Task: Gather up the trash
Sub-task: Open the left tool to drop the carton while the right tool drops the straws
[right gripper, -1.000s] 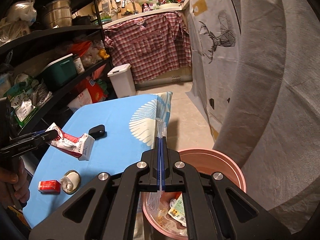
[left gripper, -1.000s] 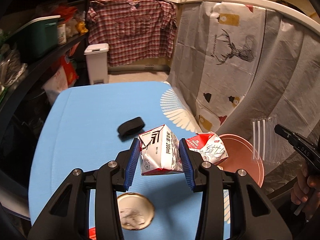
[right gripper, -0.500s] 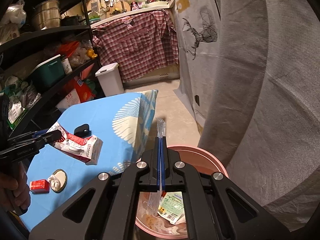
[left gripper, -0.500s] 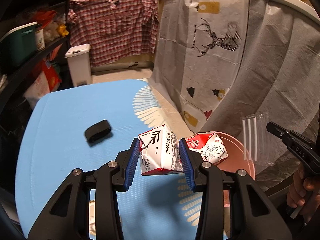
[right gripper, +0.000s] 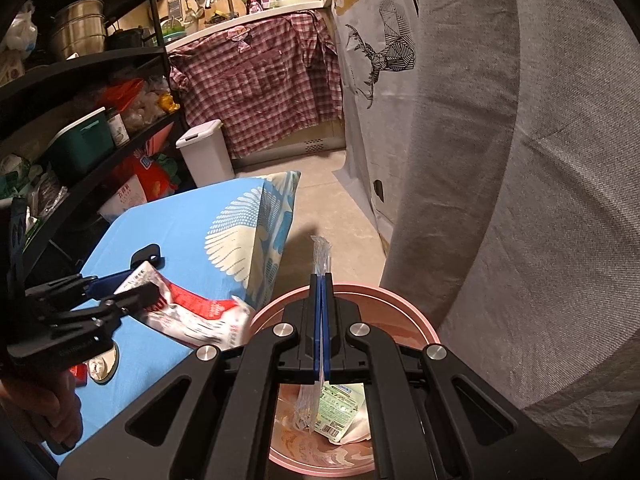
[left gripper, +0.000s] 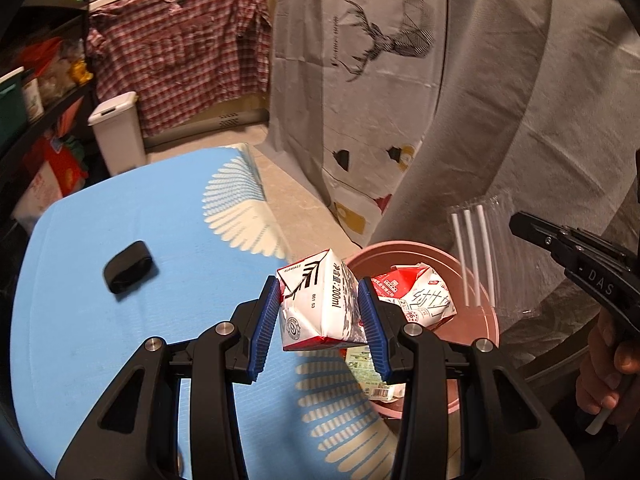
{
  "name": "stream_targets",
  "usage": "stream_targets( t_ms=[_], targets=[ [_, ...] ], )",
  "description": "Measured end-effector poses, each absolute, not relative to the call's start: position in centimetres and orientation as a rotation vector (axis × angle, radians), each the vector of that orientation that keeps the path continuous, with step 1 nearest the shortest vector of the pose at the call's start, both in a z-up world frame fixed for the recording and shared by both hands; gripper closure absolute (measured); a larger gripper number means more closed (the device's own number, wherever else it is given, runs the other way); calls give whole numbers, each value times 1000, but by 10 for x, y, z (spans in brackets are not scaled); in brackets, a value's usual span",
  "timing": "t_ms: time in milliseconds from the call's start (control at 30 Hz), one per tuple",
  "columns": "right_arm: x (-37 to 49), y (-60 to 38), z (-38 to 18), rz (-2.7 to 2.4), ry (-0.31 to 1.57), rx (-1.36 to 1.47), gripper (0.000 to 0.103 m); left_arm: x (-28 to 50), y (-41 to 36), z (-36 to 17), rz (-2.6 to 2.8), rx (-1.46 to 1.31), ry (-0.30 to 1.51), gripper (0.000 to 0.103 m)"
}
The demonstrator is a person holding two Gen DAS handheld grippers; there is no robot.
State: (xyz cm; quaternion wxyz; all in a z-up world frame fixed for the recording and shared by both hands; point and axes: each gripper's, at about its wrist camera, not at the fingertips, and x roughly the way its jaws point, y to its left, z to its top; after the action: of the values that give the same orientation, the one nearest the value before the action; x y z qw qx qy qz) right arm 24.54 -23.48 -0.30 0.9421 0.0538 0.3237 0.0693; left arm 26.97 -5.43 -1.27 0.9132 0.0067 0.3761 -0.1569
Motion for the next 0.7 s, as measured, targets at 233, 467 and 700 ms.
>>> stream_targets(
  t_ms=[233,467,700],
  targets=[
    [250,-239,-7,127,674,115,102,274,-75,-23,-355,44,796,63],
    [257,-247,-16,104,729,145,85,271,-90,-25,-422,59,797,48],
    [256,-244,-15,98,719,139,65,269,-73,-17,-398,25,774,48]
  ],
)
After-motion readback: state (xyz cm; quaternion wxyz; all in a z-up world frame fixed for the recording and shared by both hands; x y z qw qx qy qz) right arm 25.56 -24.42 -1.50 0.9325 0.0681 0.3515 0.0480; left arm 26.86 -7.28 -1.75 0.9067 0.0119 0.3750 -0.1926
